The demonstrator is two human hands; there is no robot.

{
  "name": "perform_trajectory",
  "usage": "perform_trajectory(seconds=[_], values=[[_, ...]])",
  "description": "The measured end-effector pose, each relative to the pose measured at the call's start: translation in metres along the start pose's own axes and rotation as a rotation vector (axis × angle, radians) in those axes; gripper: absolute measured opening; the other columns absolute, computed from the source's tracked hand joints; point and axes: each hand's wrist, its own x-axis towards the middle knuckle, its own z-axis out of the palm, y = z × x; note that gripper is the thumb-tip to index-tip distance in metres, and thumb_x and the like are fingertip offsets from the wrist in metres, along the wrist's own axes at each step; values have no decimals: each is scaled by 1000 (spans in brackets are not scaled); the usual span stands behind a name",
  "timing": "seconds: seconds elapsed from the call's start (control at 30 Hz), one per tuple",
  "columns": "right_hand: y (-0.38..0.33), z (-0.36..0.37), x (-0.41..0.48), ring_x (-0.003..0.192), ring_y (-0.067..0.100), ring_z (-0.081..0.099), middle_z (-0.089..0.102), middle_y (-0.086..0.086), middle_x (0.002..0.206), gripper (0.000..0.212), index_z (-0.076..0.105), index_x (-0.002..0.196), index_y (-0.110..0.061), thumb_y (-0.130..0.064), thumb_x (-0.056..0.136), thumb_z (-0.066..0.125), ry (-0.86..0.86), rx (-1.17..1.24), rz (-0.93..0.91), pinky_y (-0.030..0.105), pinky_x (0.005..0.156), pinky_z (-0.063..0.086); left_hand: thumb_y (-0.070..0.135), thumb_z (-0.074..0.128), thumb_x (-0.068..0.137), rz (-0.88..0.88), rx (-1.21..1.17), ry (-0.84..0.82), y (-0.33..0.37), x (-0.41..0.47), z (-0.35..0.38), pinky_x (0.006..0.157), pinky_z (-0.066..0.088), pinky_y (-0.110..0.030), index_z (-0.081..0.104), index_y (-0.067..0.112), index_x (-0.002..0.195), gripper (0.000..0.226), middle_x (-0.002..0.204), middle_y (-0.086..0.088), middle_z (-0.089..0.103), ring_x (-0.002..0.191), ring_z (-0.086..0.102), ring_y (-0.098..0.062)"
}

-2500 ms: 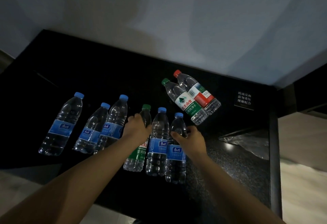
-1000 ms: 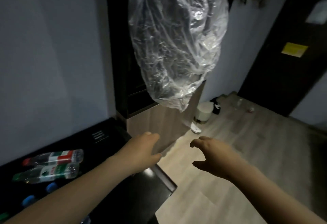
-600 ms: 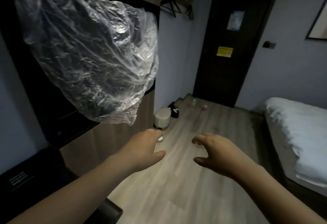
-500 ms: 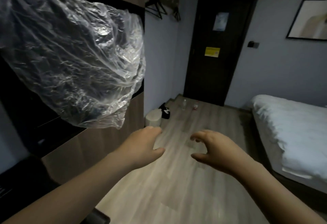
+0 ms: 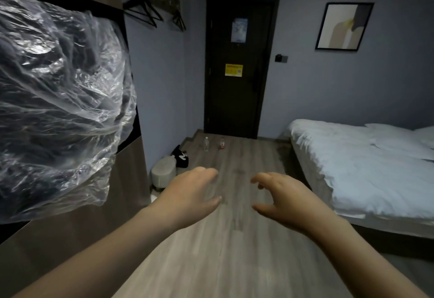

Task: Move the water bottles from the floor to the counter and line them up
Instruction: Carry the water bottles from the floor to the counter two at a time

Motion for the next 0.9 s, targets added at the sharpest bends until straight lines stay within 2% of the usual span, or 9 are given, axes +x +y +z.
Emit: perform_trajectory(seconds=[0.1, 0.3, 0.47, 0.67, 0.9], values=[[7, 6, 34, 117, 9, 54, 55, -10, 129, 54, 45, 136, -31, -47, 87, 62, 9, -13, 13, 23, 95, 43, 46, 52, 91, 5, 22, -4, -19, 32, 1, 97, 44, -39, 48, 19, 126, 44, 125, 1, 54, 117, 52, -19], [22, 19, 108, 115, 8, 54, 56, -11, 127, 52, 48, 133, -32, -48, 86, 61, -15, -13, 62, 23, 94, 43, 46, 53, 92, 38, 13, -49, -68, 98, 9, 100, 42, -36, 43, 22, 137, 52, 130, 1, 52, 122, 51, -18], [48, 33, 164, 112, 5, 56, 58, -12, 124, 51, 49, 132, -33, -49, 85, 62, -27, 10, 114, 21, 92, 45, 48, 53, 91, 42, -10, -77, -99, 157, 28, 97, 44, -34, 43, 24, 135, 52, 128, 3, 53, 119, 53, -16], [98, 56, 239, 114, 8, 55, 57, -10, 127, 52, 48, 133, -31, -47, 86, 63, -48, 27, 136, 23, 94, 45, 48, 53, 90, 39, -7, -110, -125, 245, 60, 97, 44, -35, 44, 24, 135, 51, 127, 3, 54, 118, 53, -17], [173, 63, 342, 116, 8, 55, 56, -9, 128, 52, 47, 135, -30, -46, 87, 61, -51, 19, 106, 23, 95, 45, 48, 52, 90, -12, 13, -63, -146, 365, 79, 98, 43, -34, 44, 25, 134, 50, 127, 4, 55, 119, 53, -17]])
